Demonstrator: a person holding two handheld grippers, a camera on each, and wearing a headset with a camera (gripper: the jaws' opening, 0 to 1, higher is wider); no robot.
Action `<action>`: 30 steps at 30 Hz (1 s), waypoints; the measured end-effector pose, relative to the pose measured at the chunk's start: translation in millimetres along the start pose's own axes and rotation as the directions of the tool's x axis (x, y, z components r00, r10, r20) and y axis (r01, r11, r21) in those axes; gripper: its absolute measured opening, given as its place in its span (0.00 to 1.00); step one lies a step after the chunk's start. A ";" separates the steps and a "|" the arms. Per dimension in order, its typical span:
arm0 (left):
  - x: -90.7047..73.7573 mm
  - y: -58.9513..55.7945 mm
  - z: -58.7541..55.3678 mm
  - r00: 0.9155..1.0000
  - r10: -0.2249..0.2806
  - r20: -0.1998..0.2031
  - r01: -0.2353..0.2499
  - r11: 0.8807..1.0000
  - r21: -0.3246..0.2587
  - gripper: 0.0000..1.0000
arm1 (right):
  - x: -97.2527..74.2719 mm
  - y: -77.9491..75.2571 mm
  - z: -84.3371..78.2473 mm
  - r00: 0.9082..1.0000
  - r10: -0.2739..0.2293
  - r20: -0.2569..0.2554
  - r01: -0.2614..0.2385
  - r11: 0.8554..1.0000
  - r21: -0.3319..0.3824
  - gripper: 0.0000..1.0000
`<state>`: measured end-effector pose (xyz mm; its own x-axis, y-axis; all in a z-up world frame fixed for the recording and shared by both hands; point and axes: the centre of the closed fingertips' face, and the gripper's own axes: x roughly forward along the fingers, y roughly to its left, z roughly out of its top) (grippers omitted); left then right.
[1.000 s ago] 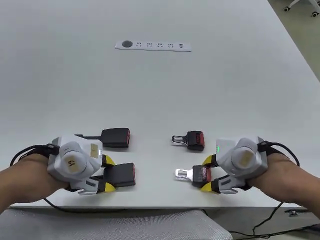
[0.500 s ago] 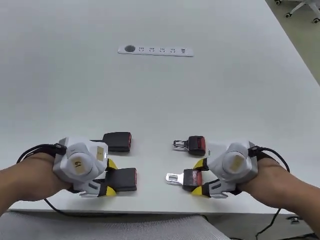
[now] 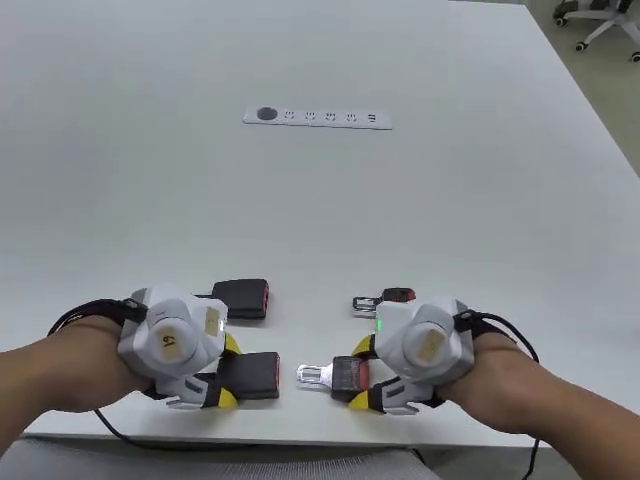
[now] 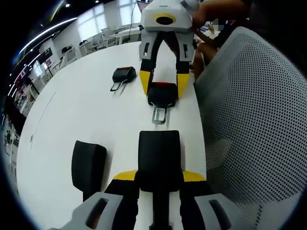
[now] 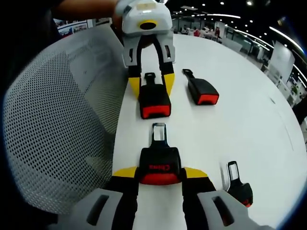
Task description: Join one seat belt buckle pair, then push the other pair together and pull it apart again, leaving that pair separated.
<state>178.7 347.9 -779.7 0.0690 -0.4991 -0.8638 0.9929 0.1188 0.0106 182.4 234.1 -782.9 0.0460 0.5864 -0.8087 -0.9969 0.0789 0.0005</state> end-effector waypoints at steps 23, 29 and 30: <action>1.2 0.6 -1.6 0.999 -0.028 0.022 0.028 1.000 0.014 0.33 | 15.5 3.8 24.2 0.999 0.019 0.034 -0.018 1.000 -0.014 0.31; 2.2 1.4 -1.3 0.999 -0.033 0.030 0.032 0.999 0.035 0.33 | 20.7 6.5 30.1 0.999 0.007 0.033 -0.007 1.000 -0.007 0.31; 2.2 1.1 -1.3 0.999 -0.033 0.031 0.032 0.999 0.041 0.33 | 21.9 7.0 31.9 0.999 0.003 0.037 -0.003 1.000 -0.004 0.31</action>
<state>179.8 348.1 -782.2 0.0390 -0.5294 -0.8475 0.9977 0.0678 0.0036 178.4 273.2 -781.9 0.0450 0.6163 -0.7862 -0.9973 0.0739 0.0008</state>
